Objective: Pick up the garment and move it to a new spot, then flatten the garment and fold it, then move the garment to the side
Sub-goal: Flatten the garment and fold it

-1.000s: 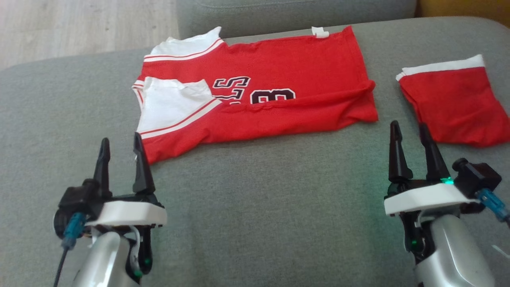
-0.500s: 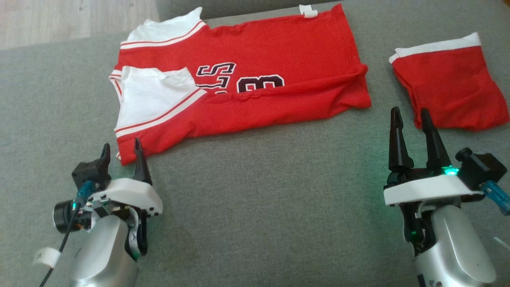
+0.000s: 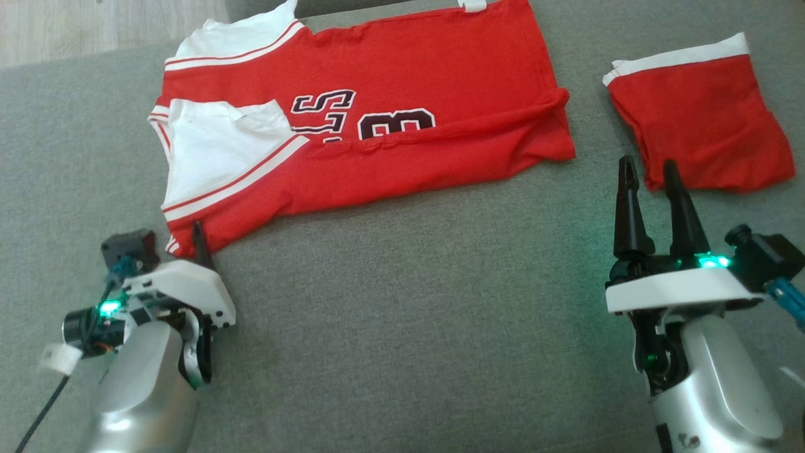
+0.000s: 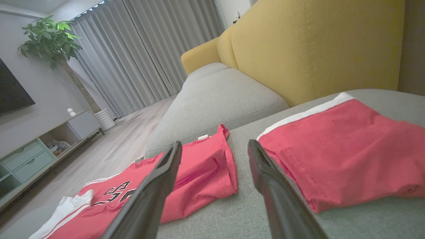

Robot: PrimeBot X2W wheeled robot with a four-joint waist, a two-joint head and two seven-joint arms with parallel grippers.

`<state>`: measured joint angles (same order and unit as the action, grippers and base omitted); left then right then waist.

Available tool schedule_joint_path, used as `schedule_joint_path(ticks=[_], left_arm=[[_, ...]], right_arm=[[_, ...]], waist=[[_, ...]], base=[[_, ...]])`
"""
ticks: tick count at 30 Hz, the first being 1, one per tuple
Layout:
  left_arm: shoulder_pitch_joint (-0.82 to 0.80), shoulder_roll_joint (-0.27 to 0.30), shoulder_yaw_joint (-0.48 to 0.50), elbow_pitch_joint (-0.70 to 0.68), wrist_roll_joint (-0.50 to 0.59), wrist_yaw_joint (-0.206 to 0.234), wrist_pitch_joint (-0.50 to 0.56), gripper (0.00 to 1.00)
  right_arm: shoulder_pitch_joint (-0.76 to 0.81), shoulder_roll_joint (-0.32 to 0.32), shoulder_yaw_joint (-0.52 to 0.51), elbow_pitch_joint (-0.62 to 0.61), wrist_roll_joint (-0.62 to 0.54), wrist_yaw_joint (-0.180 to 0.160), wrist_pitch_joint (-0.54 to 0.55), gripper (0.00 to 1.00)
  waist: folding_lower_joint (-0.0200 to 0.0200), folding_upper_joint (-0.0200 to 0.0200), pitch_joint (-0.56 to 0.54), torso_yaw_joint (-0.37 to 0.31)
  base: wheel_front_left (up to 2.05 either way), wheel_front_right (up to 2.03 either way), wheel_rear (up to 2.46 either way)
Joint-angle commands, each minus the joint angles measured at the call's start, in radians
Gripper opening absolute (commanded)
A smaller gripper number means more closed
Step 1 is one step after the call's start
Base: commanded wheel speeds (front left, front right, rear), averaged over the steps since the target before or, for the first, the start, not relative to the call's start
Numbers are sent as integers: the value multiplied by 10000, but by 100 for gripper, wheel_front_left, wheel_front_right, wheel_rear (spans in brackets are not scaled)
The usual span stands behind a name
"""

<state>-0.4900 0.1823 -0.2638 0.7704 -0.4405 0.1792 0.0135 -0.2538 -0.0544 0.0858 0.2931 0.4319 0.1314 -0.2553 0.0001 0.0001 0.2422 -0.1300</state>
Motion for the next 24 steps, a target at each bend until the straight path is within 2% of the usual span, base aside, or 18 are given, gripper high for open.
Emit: schedule_joint_path(ticks=[1,2,3,9,13,18,24], left_arm=[[-89,286,152,17,-40,-43,179,94],[-95,289,134,61,-72,-92,261,41],[-99,296,126,76,-94,-131,274,0],[-99,220,260,-296,-241,-172,-421,0],[-275,206,374,-935,-333,-409,-1239,0],[-542,278,278,-1997,-167,-735,-2164,0],[-606,283,32,-2893,42,-978,-2467,0]], right_arm=[[-343,41,210,-387,22,-7,-64,100],[-356,41,197,-402,2,-7,-64,100],[-366,41,182,-414,-32,-7,-64,100],[-328,41,75,-348,-278,-7,-64,100],[-473,41,266,5,-704,-7,-30,100],[-1289,41,-143,1056,-1378,-7,836,100],[-2479,41,-419,2625,-1363,-7,1964,100]], waist=[[-1,-1,-6,-9],[-1,-1,-10,-18],[-1,-1,-19,-24],[-1,-1,-180,76],[-1,-1,-182,179],[-1,-1,-148,341],[-1,-1,-40,555]], base=[[0,0,0],[0,0,0],[0,0,0],[0,0,0],[0,0,0],[0,0,0],[0,0,0]])
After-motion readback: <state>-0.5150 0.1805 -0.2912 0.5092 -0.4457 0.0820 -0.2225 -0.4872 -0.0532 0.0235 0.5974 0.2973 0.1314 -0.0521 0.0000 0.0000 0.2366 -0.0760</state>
